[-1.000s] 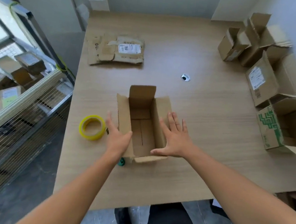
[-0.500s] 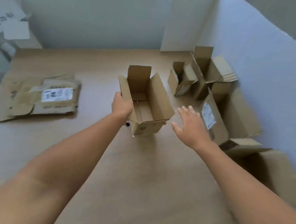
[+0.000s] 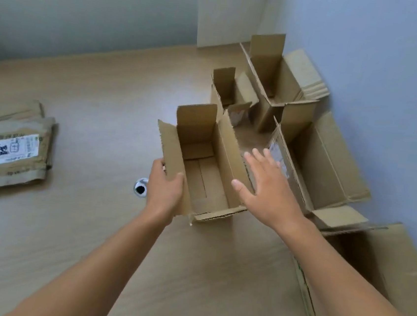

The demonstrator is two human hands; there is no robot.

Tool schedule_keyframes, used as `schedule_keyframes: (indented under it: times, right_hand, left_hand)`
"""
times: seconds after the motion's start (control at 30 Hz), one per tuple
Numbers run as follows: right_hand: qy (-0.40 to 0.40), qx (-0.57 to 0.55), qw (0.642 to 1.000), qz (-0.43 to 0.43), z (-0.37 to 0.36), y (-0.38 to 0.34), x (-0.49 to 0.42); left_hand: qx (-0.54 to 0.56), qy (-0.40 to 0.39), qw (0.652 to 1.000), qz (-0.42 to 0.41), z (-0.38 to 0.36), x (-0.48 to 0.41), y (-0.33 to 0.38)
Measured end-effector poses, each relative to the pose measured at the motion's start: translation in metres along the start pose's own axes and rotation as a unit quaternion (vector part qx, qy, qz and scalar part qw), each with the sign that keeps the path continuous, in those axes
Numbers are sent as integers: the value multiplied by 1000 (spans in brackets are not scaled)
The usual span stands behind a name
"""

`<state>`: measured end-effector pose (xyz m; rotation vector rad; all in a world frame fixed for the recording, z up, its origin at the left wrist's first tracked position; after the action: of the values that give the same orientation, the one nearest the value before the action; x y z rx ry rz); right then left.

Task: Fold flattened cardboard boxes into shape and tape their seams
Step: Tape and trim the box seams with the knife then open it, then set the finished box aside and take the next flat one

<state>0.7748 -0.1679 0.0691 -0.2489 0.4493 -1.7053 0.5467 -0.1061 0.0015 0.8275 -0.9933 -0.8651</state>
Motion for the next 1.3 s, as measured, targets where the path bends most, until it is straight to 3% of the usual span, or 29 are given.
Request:
schedule_keyframes:
  times: [0.27, 0.47, 0.63, 0.7, 0.8, 0.93, 1.03, 1.17, 1.3]
  right_hand:
    - [29, 88, 996, -18, 20, 18, 34]
    - [65, 60, 996, -20, 38, 11, 25]
    - [76, 61, 995, 1, 32, -20, 8]
    - [68, 54, 996, 11, 19, -43, 2]
    - [26, 53, 997, 53, -24, -95, -7]
    - [-41, 0, 992, 117, -110, -198, -20]
    - [-82, -15, 983, 167, -178, -286, -33]
    - [-124, -34, 975, 179, -252, -379, -58]
    - [-127, -86, 980, 126, -307, -424, -94]
  left_hand:
    - [-15, -35, 999, -15, -72, 33, 16]
    - [-28, -56, 998, -6, -107, 34, 32]
    - [21, -159, 987, 6, -91, 27, 32]
    - [-4, -173, 984, -47, -52, 15, 25]
    - [-92, -108, 979, -146, 36, -19, 9]
    - [-201, -12, 963, -180, 167, -78, -12]
    - [-294, 82, 932, -196, 265, -128, -26]
    - [-381, 165, 899, -138, 370, -202, -54]
    - [-344, 207, 914, -61, 439, -274, -84]
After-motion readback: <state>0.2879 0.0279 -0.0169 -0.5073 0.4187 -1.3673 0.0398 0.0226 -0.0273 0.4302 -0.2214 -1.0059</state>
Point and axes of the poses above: each hand's wrist, its own x-axis away from the middle knuckle, its own z-axis out of the back of the hand, y = z × x, the point moved 6 cm from there along -x, towards the middle knuckle, and after that the axes turned 11 degrees about y, right-handed, at the moved point
